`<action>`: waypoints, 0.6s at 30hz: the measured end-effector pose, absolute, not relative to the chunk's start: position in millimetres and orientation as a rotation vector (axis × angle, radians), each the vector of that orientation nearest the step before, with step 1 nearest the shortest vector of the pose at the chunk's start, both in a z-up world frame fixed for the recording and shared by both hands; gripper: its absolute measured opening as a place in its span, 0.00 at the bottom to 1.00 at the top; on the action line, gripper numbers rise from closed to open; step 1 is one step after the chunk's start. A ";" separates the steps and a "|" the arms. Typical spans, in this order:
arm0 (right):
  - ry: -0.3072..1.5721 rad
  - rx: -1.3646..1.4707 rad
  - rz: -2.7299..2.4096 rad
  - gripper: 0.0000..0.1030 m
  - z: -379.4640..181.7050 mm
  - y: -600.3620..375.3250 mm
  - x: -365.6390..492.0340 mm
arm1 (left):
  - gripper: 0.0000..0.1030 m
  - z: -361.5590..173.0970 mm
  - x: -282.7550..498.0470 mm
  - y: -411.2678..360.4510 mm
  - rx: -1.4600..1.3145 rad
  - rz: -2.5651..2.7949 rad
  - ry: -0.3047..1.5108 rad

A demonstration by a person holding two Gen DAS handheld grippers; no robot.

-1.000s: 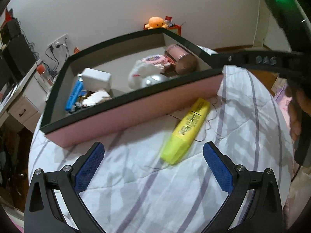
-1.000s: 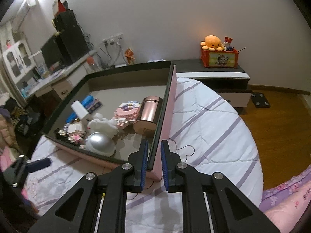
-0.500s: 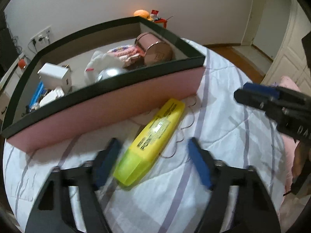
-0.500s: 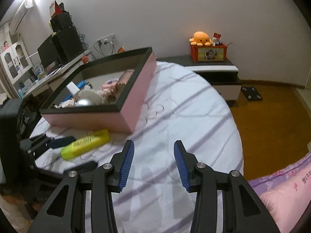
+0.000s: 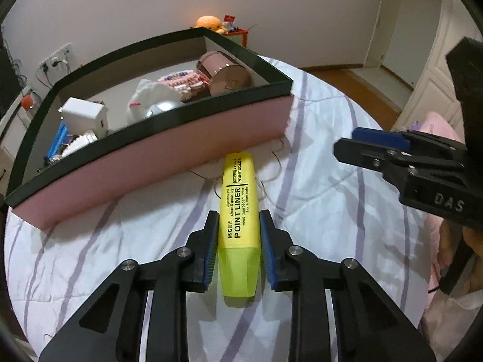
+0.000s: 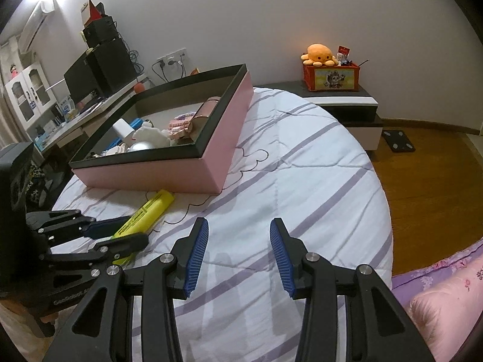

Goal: Organize rigid objects
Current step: 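Lift the yellow highlighter with the left tool and carry it over the box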

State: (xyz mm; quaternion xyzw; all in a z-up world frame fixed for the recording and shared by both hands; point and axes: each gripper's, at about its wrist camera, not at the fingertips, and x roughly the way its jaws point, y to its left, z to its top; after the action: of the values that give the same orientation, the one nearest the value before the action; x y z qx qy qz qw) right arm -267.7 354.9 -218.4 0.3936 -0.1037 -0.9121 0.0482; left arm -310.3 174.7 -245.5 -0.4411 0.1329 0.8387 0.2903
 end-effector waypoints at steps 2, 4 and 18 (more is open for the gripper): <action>-0.309 1.205 -2.781 0.43 -218.9 352.8 -267.9 | 0.26 -246.4 -312.4 176.2 -1.185 2.240 0.333; -0.309 1.210 -2.776 0.43 -219.2 350.1 -269.5 | 0.26 -246.4 -316.5 178.9 -1.185 2.248 0.322; -0.235 1.160 -2.803 0.21 -189.9 337.0 -277.9 | 0.26 -188.7 -311.1 139.1 -1.001 2.325 0.258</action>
State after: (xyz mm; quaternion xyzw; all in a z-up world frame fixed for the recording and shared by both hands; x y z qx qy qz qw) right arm -277.9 337.0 -189.9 0.3809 -0.0771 -0.9201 0.0497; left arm -311.1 139.1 -188.7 -0.3759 0.0970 0.8733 0.2943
